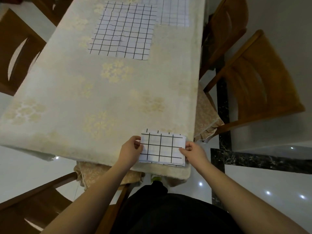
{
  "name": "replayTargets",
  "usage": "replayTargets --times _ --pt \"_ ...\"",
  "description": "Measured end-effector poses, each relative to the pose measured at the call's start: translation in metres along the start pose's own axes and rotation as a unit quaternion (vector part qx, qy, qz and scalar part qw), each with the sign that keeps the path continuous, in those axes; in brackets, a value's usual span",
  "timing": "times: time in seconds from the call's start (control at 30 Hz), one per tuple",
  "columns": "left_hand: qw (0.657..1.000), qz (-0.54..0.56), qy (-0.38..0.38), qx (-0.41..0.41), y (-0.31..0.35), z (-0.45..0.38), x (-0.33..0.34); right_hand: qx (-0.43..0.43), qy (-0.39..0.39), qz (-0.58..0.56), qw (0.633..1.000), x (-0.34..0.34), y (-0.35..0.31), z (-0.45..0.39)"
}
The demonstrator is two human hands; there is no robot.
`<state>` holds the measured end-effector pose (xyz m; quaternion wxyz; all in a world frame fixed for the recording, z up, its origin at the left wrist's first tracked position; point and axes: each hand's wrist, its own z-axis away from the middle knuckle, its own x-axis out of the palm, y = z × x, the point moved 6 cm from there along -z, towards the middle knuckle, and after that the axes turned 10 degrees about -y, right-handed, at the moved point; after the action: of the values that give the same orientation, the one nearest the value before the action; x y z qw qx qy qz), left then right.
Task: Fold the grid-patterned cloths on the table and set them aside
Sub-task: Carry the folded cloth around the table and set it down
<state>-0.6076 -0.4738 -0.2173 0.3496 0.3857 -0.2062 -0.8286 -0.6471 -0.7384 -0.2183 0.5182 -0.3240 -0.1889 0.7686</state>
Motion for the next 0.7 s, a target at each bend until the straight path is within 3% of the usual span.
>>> replayTargets --times 0.2,0.4,0.5,0.6,0.7 --pt "0.996 0.009 0.056 0.062 0.008 -0.005 -0.004 0.009 0.009 0.022 1.000 -0.001 0.000 -0.008" --pt "0.996 0.008 0.070 0.054 0.002 -0.016 -0.004 0.006 0.023 0.026 0.999 -0.003 0.007 -0.014" --pt "0.989 -0.036 0.128 0.065 0.005 -0.016 -0.008 0.004 0.076 0.028 0.997 -0.007 0.006 -0.011" --pt "0.945 -0.191 0.166 0.209 0.024 -0.010 0.000 -0.081 0.180 0.110 0.974 -0.008 -0.010 -0.002" --pt "0.879 -0.328 0.116 0.327 0.033 -0.014 0.022 -0.192 0.165 0.266 0.930 0.024 -0.035 -0.004"
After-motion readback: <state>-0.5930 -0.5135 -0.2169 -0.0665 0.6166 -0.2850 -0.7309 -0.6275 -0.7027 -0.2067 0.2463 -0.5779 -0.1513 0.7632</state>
